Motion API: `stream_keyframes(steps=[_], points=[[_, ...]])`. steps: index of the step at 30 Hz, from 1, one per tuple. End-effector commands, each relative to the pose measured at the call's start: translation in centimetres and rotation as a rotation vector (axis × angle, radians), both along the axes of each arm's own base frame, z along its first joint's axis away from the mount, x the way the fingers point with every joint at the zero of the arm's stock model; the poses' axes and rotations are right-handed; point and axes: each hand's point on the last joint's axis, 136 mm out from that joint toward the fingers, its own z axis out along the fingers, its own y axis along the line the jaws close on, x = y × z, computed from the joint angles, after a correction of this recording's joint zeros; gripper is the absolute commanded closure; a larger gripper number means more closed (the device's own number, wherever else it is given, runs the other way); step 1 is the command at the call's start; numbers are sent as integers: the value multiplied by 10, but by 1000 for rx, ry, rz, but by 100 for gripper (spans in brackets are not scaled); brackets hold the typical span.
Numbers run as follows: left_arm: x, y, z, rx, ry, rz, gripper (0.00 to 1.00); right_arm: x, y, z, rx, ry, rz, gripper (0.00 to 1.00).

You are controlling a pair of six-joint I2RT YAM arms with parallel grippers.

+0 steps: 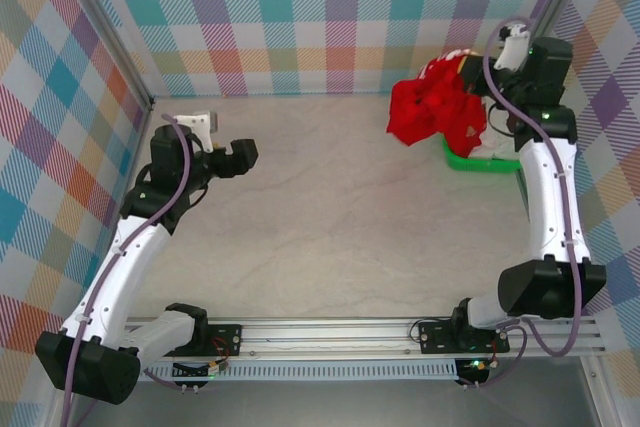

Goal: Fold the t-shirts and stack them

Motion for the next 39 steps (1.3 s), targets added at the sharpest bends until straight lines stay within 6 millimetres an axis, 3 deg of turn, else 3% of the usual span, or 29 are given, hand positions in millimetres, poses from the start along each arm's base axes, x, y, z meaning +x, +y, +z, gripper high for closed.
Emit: stream_keyframes(steps=[1,8,16,20,22,26,32,34,39], points=[[-9,1,12,-3,11,9,7,-24,43,-1,49,-4,138,100],[-18,1,12,-5,54,5,7,-56,100,-83,105,174,208,100],[-36,0,-13,-8,175,-8,7,-104,160,-212,83,487,266,100],[-45,-1,-27,-13,228,-17,7,-133,175,-272,37,651,261,98],[-49,-3,-32,-16,244,-23,7,-144,176,-293,24,715,252,87],[-55,-11,-38,-32,268,-44,7,-155,163,-306,-12,770,202,62],[-58,-51,-53,10,317,-143,6,-157,113,-277,-166,702,20,30],[-55,-77,-59,45,329,-198,6,-157,89,-266,-206,676,-64,23],[-44,-159,-82,130,349,-343,9,-148,29,-262,-178,667,-222,21]])
